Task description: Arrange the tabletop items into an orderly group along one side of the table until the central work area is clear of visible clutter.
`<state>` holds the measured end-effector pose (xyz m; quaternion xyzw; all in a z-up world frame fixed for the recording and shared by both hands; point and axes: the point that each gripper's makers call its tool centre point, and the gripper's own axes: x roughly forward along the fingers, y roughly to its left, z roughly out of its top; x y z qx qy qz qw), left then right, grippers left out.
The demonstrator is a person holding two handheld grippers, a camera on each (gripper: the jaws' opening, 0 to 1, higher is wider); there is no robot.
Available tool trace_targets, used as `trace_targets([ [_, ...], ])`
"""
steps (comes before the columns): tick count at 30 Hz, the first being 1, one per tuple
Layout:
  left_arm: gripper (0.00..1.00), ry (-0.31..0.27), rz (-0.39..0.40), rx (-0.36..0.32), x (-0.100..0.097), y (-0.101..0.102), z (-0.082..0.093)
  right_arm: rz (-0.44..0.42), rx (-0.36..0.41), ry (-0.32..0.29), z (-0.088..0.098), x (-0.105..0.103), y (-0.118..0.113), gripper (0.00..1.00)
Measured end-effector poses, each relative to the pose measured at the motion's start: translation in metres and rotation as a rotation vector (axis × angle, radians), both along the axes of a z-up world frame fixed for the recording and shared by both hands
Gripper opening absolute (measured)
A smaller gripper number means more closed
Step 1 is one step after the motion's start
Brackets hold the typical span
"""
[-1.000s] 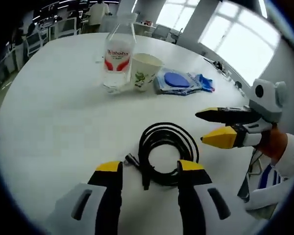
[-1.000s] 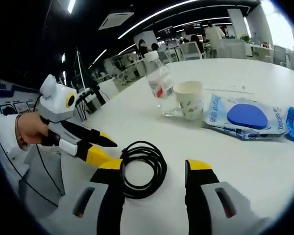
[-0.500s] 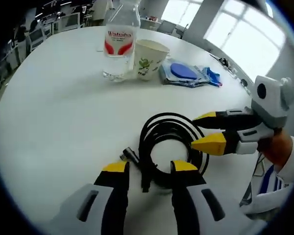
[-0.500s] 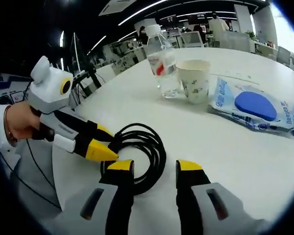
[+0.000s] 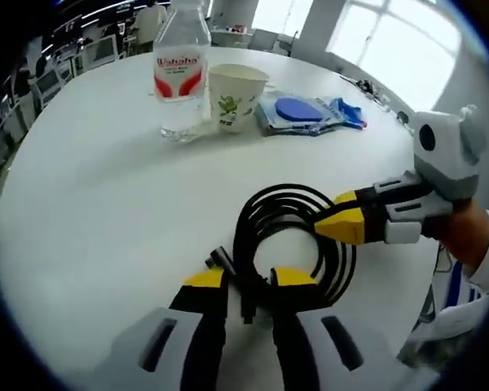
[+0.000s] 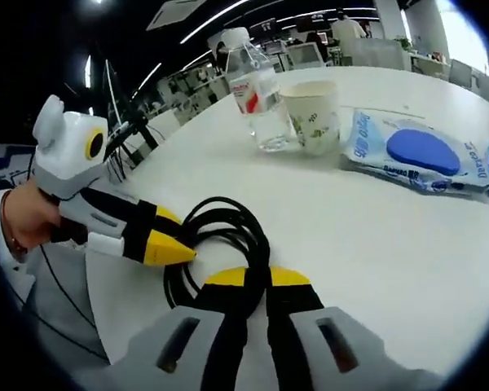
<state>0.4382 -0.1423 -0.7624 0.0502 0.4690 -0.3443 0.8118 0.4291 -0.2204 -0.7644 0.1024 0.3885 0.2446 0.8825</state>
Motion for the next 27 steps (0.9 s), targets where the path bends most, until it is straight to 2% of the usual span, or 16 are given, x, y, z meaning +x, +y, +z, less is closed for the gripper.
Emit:
trace_targets([
  [8,0.12,0.024,-0.003,-0.034,0.001,-0.010,0.006,-0.043,0.043,-0.001,0.014,-0.002,-0.010,0.02],
  [18,0.12,0.023,-0.026,-0.094,0.000,-0.033,0.026,-0.106,0.072,-0.050,0.043,-0.003,-0.034,0.02],
  [27,0.12,-0.013,-0.102,-0.143,0.003,-0.074,0.055,-0.189,0.070,-0.107,0.072,-0.007,-0.070,0.02],
])
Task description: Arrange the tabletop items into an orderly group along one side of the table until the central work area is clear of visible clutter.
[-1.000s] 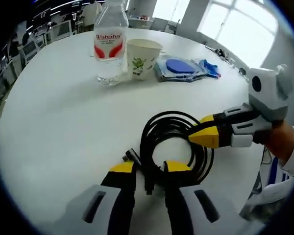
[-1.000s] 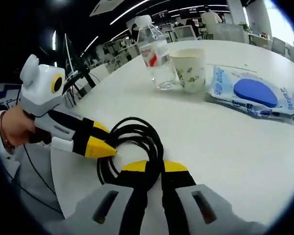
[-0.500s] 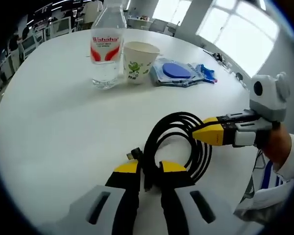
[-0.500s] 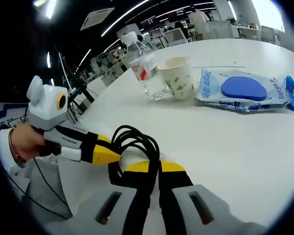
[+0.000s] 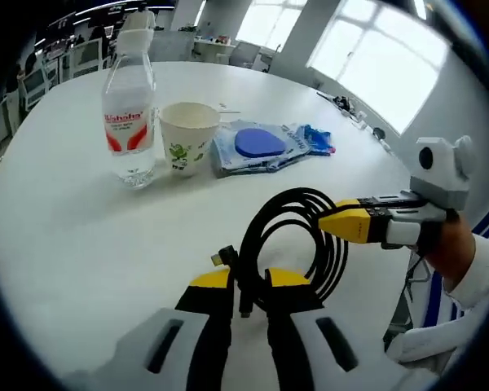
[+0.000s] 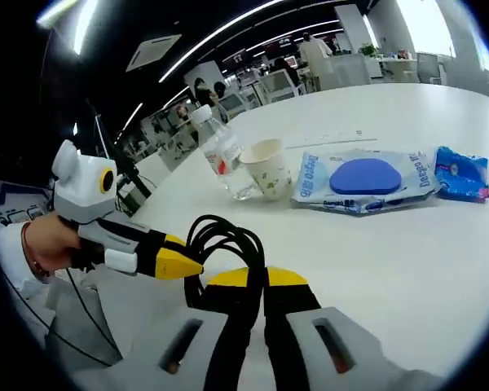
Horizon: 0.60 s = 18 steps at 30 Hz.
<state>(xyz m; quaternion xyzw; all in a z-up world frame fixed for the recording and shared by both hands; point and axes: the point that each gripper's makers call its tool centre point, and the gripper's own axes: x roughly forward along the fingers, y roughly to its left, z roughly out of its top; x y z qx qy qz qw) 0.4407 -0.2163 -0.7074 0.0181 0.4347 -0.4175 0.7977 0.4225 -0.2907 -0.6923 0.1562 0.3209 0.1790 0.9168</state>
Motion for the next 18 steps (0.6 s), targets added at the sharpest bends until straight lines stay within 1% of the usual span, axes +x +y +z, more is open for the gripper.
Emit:
trace_targets([
  [1,0.12,-0.001,-0.003,-0.002,0.000,-0.002,0.001,-0.007,-0.003,-0.005,0.002,-0.001,-0.004,0.02],
  [8,0.12,-0.019,-0.069,-0.038,-0.001,-0.042,0.018,-0.077,-0.030,-0.045,0.025,-0.006,-0.039,0.02],
  [9,0.12,-0.021,-0.073,-0.040,-0.001,-0.045,0.019,-0.085,-0.034,-0.048,0.027,-0.008,-0.043,0.02],
  [12,0.12,-0.030,-0.108,-0.056,-0.001,-0.066,0.028,-0.122,-0.041,-0.060,0.034,-0.011,-0.063,0.02],
  [13,0.12,-0.033,-0.116,-0.062,-0.001,-0.071,0.030,-0.127,-0.043,-0.061,0.035,-0.011,-0.065,0.01],
  [15,0.11,-0.038,-0.145,-0.073,-0.004,-0.089,0.036,-0.154,-0.055,-0.068,0.040,-0.014,-0.081,0.01],
  [18,0.10,-0.046,-0.173,-0.083,-0.003,-0.106,0.042,-0.182,-0.067,-0.077,0.045,-0.016,-0.100,0.01],
])
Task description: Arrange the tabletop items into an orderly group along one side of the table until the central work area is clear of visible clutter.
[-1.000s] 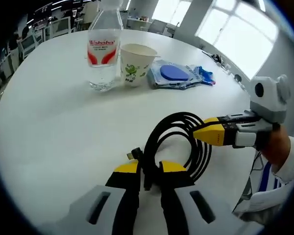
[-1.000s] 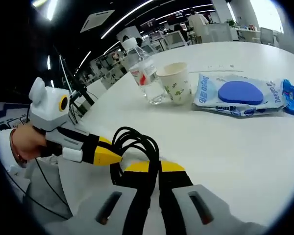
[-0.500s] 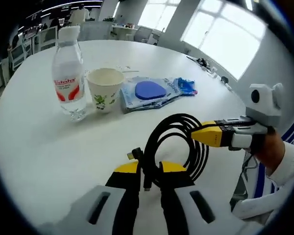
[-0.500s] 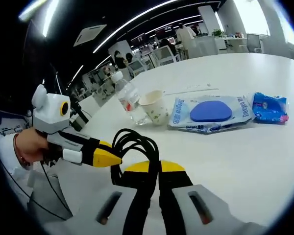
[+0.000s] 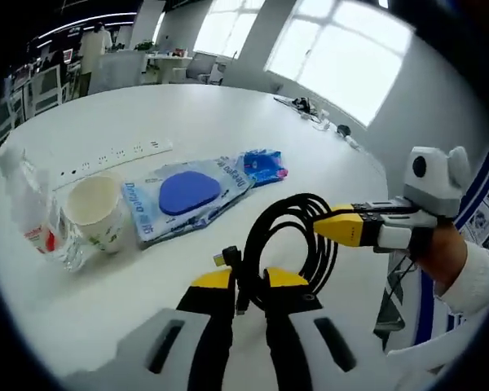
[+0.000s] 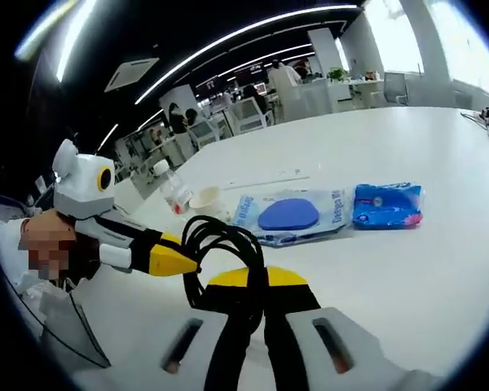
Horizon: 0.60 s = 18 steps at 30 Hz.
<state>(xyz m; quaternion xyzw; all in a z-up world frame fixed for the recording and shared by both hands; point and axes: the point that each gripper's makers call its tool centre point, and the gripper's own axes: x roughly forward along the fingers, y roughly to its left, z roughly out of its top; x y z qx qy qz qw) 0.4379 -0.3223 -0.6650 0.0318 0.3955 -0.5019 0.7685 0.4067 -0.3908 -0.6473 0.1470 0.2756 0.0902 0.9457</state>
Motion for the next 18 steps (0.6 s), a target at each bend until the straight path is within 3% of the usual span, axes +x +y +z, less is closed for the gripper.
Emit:
trace_targets([
  [2,0.08,0.001,-0.015,-0.012,0.001,-0.014,0.006,-0.013,-0.010,-0.004,0.003,-0.001,-0.011,0.01],
  [3,0.08,-0.037,-0.039,-0.026,0.008,-0.020,0.010,-0.019,-0.024,-0.006,0.004,-0.002,-0.017,0.01],
  [4,0.08,-0.016,-0.049,-0.015,0.004,-0.026,0.012,-0.028,-0.018,-0.009,0.006,-0.002,-0.024,0.01],
  [6,0.08,-0.027,-0.072,-0.006,0.004,-0.038,0.012,-0.049,-0.013,-0.011,0.010,-0.003,-0.036,0.01],
  [18,0.08,-0.017,-0.135,-0.047,0.006,-0.112,0.023,-0.142,-0.041,-0.036,0.018,-0.001,-0.115,0.01],
])
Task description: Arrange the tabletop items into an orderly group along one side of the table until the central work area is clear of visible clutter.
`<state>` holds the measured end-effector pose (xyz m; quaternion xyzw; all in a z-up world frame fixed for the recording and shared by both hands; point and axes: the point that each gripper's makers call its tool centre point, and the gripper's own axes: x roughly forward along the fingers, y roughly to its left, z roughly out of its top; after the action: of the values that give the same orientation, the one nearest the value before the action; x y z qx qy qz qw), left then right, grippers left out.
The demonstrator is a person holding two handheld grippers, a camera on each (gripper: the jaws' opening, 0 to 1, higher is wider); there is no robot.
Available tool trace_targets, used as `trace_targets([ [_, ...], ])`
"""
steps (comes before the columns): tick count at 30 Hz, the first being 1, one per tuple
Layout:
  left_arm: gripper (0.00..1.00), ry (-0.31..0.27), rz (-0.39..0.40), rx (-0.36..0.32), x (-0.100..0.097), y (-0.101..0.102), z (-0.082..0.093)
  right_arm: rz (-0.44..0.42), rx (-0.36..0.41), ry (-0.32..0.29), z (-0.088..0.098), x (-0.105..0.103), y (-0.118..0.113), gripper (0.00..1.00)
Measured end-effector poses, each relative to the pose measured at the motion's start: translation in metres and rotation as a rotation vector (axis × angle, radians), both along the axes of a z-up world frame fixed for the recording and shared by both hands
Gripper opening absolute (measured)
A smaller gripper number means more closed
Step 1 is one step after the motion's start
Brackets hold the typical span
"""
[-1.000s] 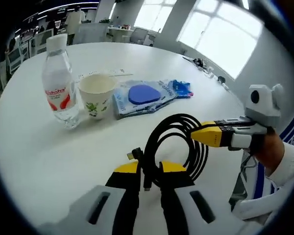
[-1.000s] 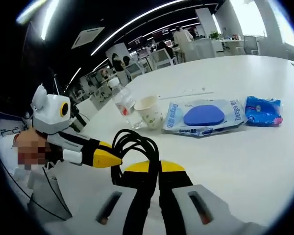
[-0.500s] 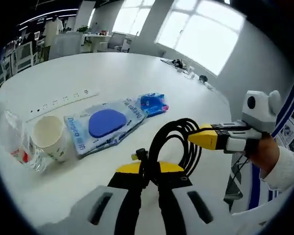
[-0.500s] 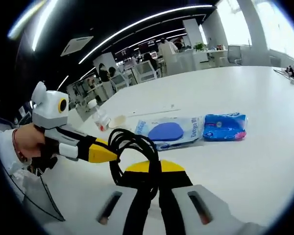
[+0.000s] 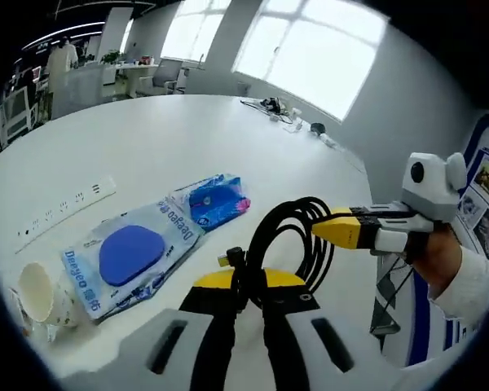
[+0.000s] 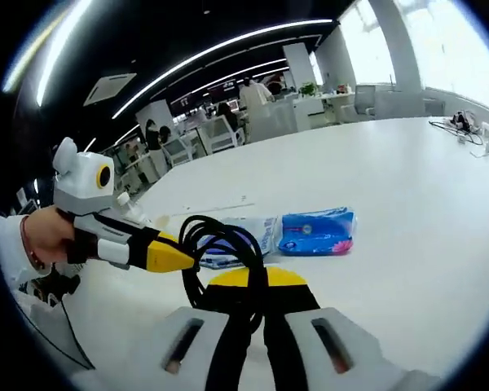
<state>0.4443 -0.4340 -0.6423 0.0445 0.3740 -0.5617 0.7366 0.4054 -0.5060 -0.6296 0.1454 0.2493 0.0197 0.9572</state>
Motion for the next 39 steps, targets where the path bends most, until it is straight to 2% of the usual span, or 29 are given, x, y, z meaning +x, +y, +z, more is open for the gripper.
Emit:
trace_targets([
  [5,0.08,0.001,-0.018,-0.005,0.000,-0.027,-0.001,-0.023,-0.013,0.002,-0.001,0.002,-0.024,0.01],
  [8,0.08,0.037,-0.011,-0.004,-0.001,-0.043,-0.009,-0.034,-0.024,0.012,-0.006,0.002,-0.037,0.01],
  [12,0.08,0.055,-0.005,0.015,0.001,-0.053,-0.021,-0.035,-0.022,0.038,-0.020,0.006,-0.049,0.01],
  [18,0.08,0.109,0.013,0.041,0.000,-0.061,-0.043,-0.024,-0.016,0.083,-0.039,0.008,-0.056,0.01],
  [25,0.08,0.164,0.049,0.067,0.009,-0.068,-0.068,-0.016,-0.004,0.128,-0.064,0.017,-0.067,0.01],
  [29,0.08,0.205,0.069,0.091,0.011,-0.069,-0.086,-0.005,0.007,0.166,-0.083,0.022,-0.072,0.01],
  [36,0.08,0.229,0.080,0.126,0.015,-0.071,-0.105,-0.009,0.014,0.198,-0.100,0.022,-0.069,0.01],
  [39,0.08,0.266,0.102,0.113,0.017,-0.074,-0.108,-0.021,0.022,0.203,-0.106,0.023,-0.073,0.01],
])
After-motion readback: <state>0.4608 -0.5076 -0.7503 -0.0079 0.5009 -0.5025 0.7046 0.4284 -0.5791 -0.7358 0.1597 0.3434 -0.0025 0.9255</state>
